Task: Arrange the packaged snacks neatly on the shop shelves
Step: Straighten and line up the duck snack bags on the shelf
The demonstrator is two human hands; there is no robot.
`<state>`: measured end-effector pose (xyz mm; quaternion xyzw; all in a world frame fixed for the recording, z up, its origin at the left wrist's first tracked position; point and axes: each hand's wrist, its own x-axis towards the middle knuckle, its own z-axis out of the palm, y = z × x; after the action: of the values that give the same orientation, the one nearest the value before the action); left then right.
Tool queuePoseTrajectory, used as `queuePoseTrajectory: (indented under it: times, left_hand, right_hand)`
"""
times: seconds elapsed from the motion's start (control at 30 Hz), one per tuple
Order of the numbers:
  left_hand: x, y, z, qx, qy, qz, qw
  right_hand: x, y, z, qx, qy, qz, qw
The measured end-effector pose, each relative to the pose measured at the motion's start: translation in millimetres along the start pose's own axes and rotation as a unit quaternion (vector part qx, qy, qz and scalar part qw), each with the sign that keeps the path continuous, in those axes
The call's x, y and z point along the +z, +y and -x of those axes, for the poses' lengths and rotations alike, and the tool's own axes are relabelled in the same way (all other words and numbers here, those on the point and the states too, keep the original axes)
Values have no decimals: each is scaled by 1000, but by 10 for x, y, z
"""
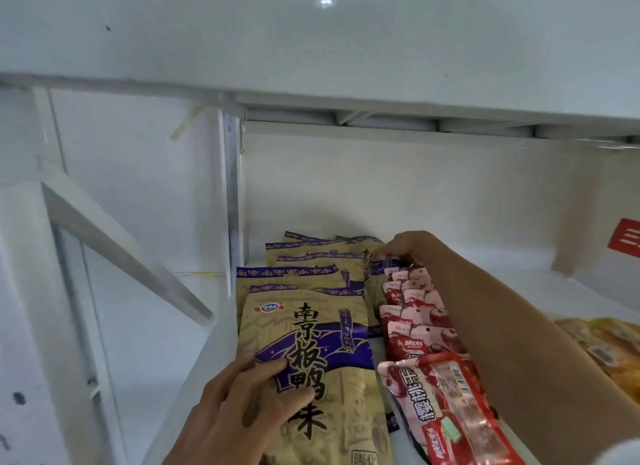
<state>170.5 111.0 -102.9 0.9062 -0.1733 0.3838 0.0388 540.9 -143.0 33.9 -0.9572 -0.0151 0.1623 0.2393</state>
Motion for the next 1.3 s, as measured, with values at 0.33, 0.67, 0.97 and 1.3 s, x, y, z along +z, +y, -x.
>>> queuePoseTrajectory:
  times: [0.33, 0.67, 0.97, 1.3]
  left_hand:
    - [-115, 110, -18, -73, -114, 48, 990]
    - [-271, 215, -190, -101, -184, 101, 972]
    - [-246, 280, -334, -93, -153, 97, 979]
    - [-171, 376, -300, -134, -137, 71, 979]
  right_hand:
    - [-257, -155, 410, -152, 215, -443, 857]
    - [-550, 686, 1092, -123, 330, -767, 537]
    - [-603, 825, 1610, -127, 263, -824, 485]
    - [-319, 794, 2166, -111, 108, -862, 483]
